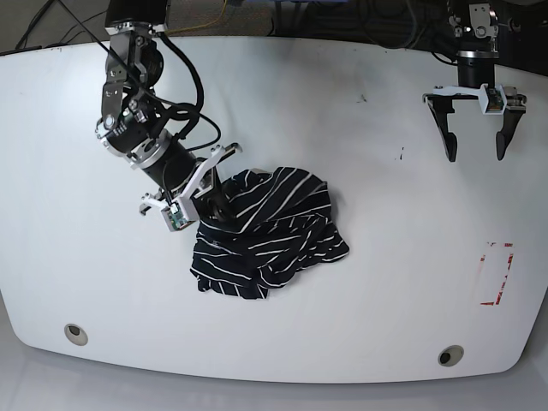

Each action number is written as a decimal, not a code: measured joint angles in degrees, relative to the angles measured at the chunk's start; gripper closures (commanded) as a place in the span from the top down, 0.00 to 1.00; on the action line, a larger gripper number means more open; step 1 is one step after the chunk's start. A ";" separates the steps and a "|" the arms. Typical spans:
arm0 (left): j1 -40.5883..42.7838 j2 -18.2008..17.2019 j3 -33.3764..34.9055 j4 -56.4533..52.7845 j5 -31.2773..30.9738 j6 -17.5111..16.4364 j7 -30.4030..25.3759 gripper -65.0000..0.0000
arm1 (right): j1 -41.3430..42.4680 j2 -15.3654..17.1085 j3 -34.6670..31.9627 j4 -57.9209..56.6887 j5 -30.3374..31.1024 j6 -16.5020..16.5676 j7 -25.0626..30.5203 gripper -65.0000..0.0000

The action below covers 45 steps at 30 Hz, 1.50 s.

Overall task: Layout the t-shirt on the table in an organized manner, then fold the t-shirt properly
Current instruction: 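Drag the grasped shirt edge away from the shirt with the right gripper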

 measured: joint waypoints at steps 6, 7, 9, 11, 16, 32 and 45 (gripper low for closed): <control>-2.27 -1.01 0.00 0.00 0.15 0.11 0.09 0.80 | 3.76 3.28 0.17 -0.81 0.59 0.07 0.15 0.00; -2.73 -1.01 0.02 0.00 0.15 0.28 0.07 0.80 | 4.09 3.82 0.68 -0.96 0.68 0.09 0.15 0.00; -3.65 -0.96 0.13 0.00 0.17 0.26 0.07 0.80 | 4.52 4.68 2.10 -1.01 0.83 0.15 -0.04 0.00; -4.57 -0.92 0.35 0.00 0.20 -0.15 0.07 0.80 | 5.01 5.46 4.07 -1.01 0.87 0.13 -0.11 0.00; -7.28 -1.03 1.90 -0.04 1.77 0.55 0.02 0.80 | 7.54 7.19 9.22 -1.29 0.63 0.13 -0.28 0.00; -12.48 -0.87 13.05 -0.15 10.03 -0.09 0.13 0.80 | 14.69 13.88 13.77 -1.27 1.07 0.13 -0.28 0.00; -16.85 3.28 17.81 -0.87 13.97 -0.11 6.67 0.80 | 20.41 20.35 13.75 -1.27 1.07 0.26 -0.42 0.00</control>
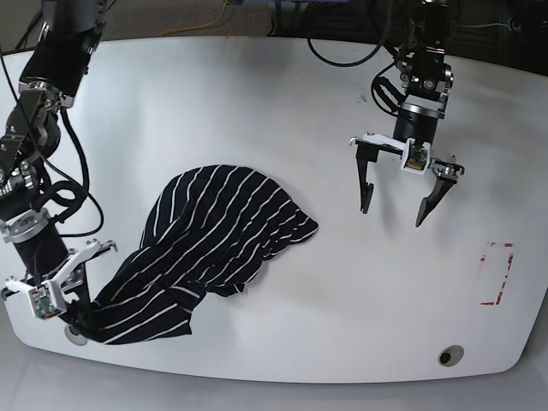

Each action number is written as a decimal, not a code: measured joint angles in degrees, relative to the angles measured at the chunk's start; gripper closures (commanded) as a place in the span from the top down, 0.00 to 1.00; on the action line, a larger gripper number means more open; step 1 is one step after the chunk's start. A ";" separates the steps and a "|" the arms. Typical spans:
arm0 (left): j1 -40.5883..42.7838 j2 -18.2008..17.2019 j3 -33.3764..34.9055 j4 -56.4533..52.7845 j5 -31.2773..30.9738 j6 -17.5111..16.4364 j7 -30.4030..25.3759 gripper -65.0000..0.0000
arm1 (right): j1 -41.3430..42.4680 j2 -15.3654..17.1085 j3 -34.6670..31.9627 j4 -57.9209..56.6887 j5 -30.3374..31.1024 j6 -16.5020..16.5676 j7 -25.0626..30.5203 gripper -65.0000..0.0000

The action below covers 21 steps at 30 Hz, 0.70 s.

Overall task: Layout the t-shirt on the table in an organized manner, then fold the t-shirt properly
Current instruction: 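Drag the grasped shirt edge away from the shirt with the right gripper, then move the left gripper to the shirt's bunched fabric and grasp it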

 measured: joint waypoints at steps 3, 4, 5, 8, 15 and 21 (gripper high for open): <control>-0.17 0.07 1.33 0.00 0.00 0.02 0.48 0.80 | 2.27 1.18 -0.09 0.04 0.02 0.00 0.24 0.00; -0.20 0.02 2.08 0.00 0.00 0.15 0.50 0.80 | 2.82 1.55 -0.13 0.04 0.00 0.02 0.15 0.00; -0.13 -0.04 2.93 0.00 0.00 0.50 0.50 0.81 | 3.34 1.97 -0.15 0.04 0.00 0.07 0.11 0.00; -0.13 -0.11 5.29 -0.17 0.00 0.39 0.74 0.81 | 4.66 2.32 -0.17 0.07 0.02 0.04 0.24 0.00; -0.66 0.04 11.93 -3.08 0.04 -0.04 0.85 0.81 | 6.05 2.29 -0.39 0.04 0.00 0.07 -0.04 0.00; -3.19 1.57 15.76 -8.17 0.00 0.04 0.61 0.81 | 7.80 2.29 -0.46 -0.04 0.00 0.11 0.07 0.00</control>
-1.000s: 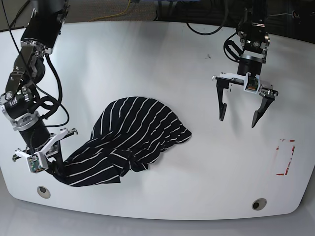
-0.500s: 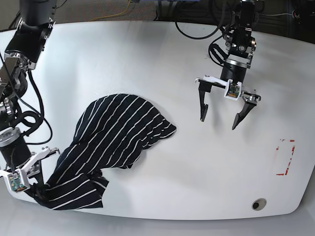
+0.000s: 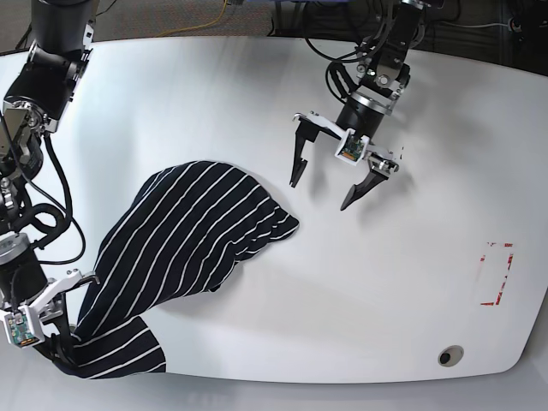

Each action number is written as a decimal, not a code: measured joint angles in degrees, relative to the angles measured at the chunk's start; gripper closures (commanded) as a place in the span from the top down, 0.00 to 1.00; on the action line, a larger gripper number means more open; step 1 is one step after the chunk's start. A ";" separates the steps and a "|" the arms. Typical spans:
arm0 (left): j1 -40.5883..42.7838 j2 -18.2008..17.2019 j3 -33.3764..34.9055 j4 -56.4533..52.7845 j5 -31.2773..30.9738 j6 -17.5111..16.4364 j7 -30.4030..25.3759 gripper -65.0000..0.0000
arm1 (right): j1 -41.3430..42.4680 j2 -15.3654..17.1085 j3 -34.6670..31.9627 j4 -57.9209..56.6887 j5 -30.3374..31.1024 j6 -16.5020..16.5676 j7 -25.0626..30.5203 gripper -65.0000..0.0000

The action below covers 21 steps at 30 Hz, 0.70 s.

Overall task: Layout the t-shirt on the table in an organized manner, then fold the t-shirt properly
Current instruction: 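Move the left gripper to the shirt's bunched fabric and grasp it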

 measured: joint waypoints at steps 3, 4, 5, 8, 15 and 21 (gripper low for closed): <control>-1.77 2.05 0.24 -3.37 0.04 0.09 0.11 0.81 | 0.22 0.00 0.00 -0.68 0.07 0.26 0.46 0.00; -2.29 2.78 0.24 -4.44 0.00 0.13 0.50 0.81 | 0.22 0.00 0.00 -0.90 0.00 0.22 0.44 0.00; -3.08 3.58 0.24 -5.79 0.00 0.07 0.52 0.81 | 0.22 0.00 0.00 -1.20 -0.04 0.17 0.33 0.00; -5.27 5.33 0.20 -8.63 -0.02 0.13 3.41 0.81 | 0.07 -0.02 0.00 -1.46 -0.22 0.20 -0.11 0.00; -10.78 8.13 0.09 -13.79 -0.22 0.13 9.11 0.81 | -0.13 -0.17 -0.04 -1.46 -0.22 0.22 0.00 0.00; -14.82 10.43 0.00 -17.14 -0.44 0.52 9.84 0.81 | -0.90 -0.13 -0.07 -1.46 -0.22 0.17 0.02 0.00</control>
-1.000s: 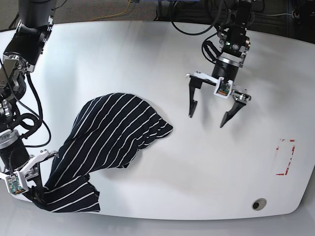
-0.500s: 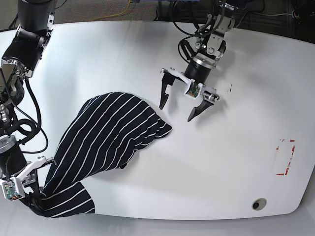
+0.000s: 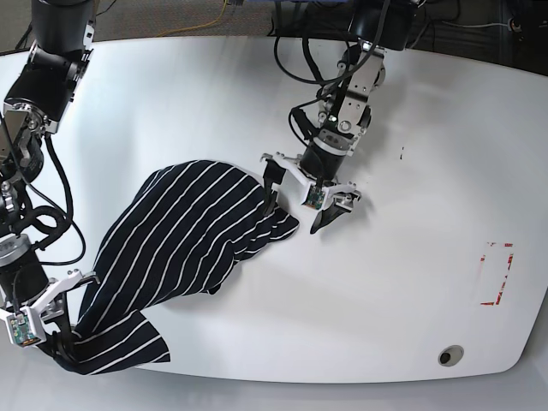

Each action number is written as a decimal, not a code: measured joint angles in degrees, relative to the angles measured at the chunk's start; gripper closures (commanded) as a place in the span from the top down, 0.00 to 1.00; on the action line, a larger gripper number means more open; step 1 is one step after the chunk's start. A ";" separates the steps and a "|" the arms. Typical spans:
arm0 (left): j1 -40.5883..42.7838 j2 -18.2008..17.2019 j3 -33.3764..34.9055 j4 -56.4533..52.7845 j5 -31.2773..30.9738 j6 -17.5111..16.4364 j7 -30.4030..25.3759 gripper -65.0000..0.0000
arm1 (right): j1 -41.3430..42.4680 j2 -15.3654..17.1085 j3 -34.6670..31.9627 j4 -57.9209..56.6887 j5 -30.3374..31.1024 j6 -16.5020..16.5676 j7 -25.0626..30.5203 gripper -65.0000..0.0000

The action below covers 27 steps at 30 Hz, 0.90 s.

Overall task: Layout the t-shirt on the table in an organized manner, then fold the t-shirt properly
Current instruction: 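Move the left gripper to the shirt's bunched fabric and grasp it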

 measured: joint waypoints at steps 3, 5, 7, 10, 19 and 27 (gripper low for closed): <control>-0.68 0.76 0.28 -0.90 0.00 -0.04 0.02 0.81 | -0.50 0.00 0.00 0.00 0.00 0.07 -0.13 0.00; -0.90 1.33 0.31 -1.77 0.00 -0.17 0.39 0.81 | -0.63 -0.02 0.00 0.00 -0.04 0.04 -0.17 0.00; -1.33 1.81 0.31 -2.93 0.00 -0.20 2.54 0.81 | -0.94 0.00 0.00 0.00 0.02 0.04 0.02 0.00; -1.99 1.88 0.35 -3.82 0.02 -0.44 4.87 0.81 | -1.36 0.00 0.02 0.00 -0.02 0.02 0.00 0.00; -3.76 1.86 0.31 -7.50 0.00 -0.17 5.20 0.80 | -1.75 -0.04 0.02 0.00 0.02 0.04 -0.09 0.00; -5.66 1.86 0.31 -11.04 0.00 -0.20 5.16 0.80 | -1.86 -0.17 0.39 0.00 0.02 0.04 -0.09 0.00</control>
